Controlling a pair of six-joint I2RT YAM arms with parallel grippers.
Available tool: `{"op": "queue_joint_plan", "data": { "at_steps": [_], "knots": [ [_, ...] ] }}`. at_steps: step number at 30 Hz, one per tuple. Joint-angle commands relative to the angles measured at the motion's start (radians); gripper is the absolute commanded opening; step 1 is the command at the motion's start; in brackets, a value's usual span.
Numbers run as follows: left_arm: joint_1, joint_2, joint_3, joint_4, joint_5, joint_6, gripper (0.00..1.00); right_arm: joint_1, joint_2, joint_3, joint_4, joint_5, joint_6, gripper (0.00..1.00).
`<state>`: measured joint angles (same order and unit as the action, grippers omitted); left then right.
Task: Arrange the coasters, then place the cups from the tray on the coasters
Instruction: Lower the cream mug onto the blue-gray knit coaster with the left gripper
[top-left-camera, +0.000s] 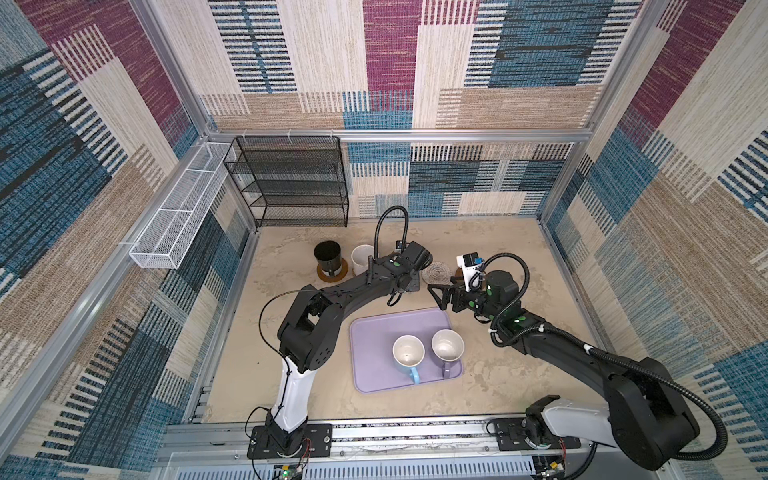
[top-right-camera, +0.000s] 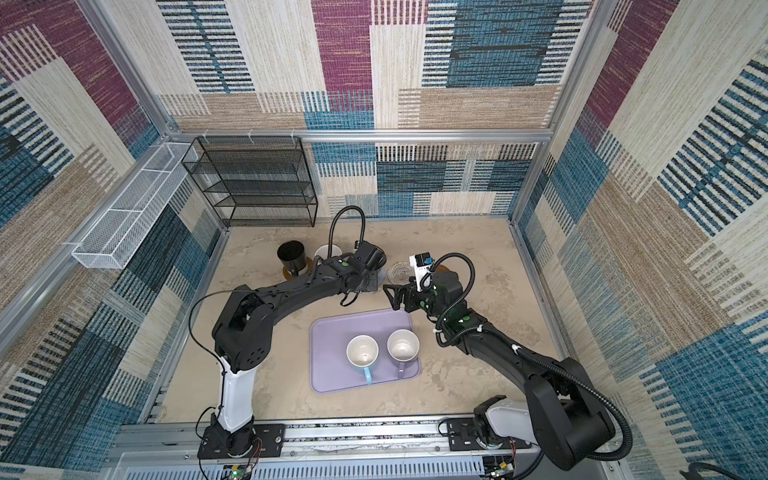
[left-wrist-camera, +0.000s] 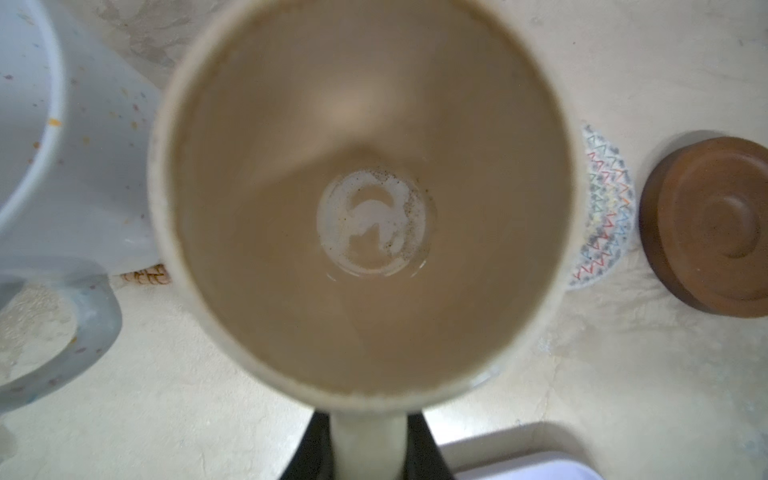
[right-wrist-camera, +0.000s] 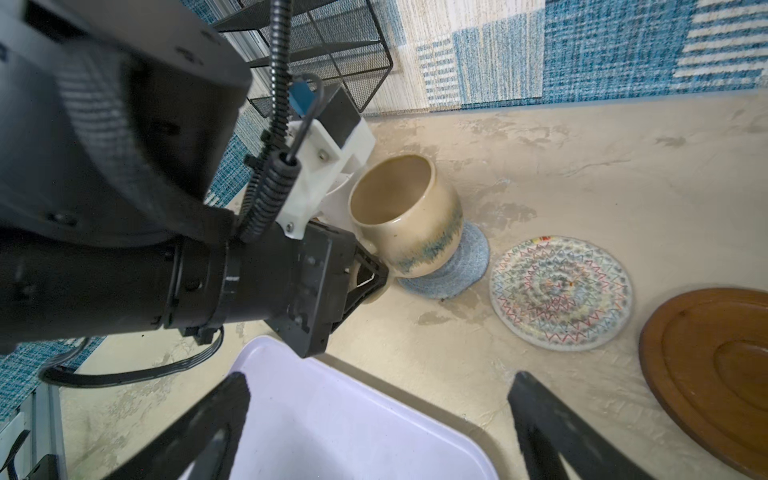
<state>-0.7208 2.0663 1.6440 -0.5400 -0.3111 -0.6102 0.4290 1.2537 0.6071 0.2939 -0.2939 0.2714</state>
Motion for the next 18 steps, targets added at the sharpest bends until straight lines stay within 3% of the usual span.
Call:
{"op": "queue_joint_plan", "data": {
  "at_steps": [1,16,18],
  "knots": [
    [0.005,0.025,0.038,0.02,-0.048,0.007,0.0,-0.006,-0.011,-0.014,0.039,0.012,0.0,1.0],
    [0.007,0.1,0.117,-0.046,-0.07,-0.011,0.0,-0.013,-0.022,-0.04,0.048,-0.01,0.008,1.0],
    [0.008,0.105,0.119,-0.055,-0.069,-0.015,0.1,-0.013,-0.026,-0.044,0.051,-0.011,0.009,1.0]
  ]
}}
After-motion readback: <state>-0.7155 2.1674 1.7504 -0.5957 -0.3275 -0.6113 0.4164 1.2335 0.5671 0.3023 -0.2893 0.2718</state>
